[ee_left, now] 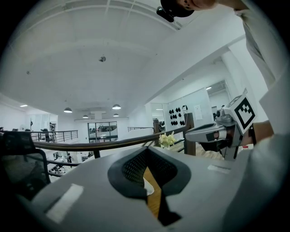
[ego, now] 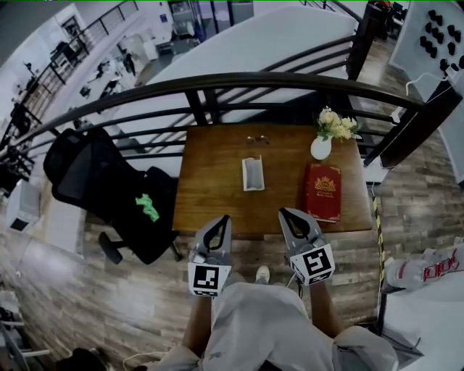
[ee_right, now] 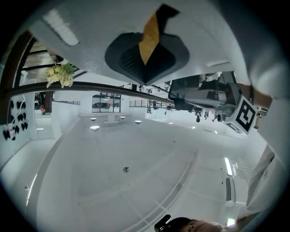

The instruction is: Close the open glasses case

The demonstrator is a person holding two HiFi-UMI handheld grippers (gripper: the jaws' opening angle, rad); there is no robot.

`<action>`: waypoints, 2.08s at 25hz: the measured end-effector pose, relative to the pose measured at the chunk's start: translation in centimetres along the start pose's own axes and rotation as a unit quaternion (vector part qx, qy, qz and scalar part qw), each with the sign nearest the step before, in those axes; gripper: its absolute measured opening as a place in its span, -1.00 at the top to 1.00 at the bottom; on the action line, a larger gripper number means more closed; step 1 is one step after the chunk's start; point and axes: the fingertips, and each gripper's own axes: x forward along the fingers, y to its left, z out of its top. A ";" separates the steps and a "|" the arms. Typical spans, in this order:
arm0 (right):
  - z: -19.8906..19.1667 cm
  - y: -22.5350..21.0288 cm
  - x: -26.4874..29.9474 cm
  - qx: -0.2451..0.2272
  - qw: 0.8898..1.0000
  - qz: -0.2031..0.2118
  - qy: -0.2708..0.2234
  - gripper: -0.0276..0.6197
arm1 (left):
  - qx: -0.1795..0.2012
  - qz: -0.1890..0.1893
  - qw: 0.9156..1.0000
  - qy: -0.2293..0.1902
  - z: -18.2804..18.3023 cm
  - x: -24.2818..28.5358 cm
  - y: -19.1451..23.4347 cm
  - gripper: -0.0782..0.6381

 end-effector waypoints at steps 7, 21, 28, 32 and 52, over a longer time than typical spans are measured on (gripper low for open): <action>-0.3 -2.5 2.4 0.010 1.000 0.001 0.003 0.91 | 0.001 0.011 1.000 0.011 -0.2 2.8 1.0 0.73; -1.1 -6.0 9.6 0.013 0.999 -0.033 0.021 0.91 | -0.014 -0.024 1.000 0.003 -1.0 10.1 6.2 0.73; -1.0 -7.6 13.9 0.016 0.998 -0.057 0.030 0.91 | -0.017 -0.050 0.999 0.009 -2.0 14.1 9.6 0.73; -1.5 -8.3 16.1 0.024 0.997 -0.070 0.038 0.91 | -0.020 -0.068 0.997 0.013 -2.9 16.2 11.1 0.73; -9.3 -10.3 20.7 0.074 0.983 -0.124 0.116 0.91 | -0.057 -0.173 0.981 0.066 -12.1 22.9 11.0 0.73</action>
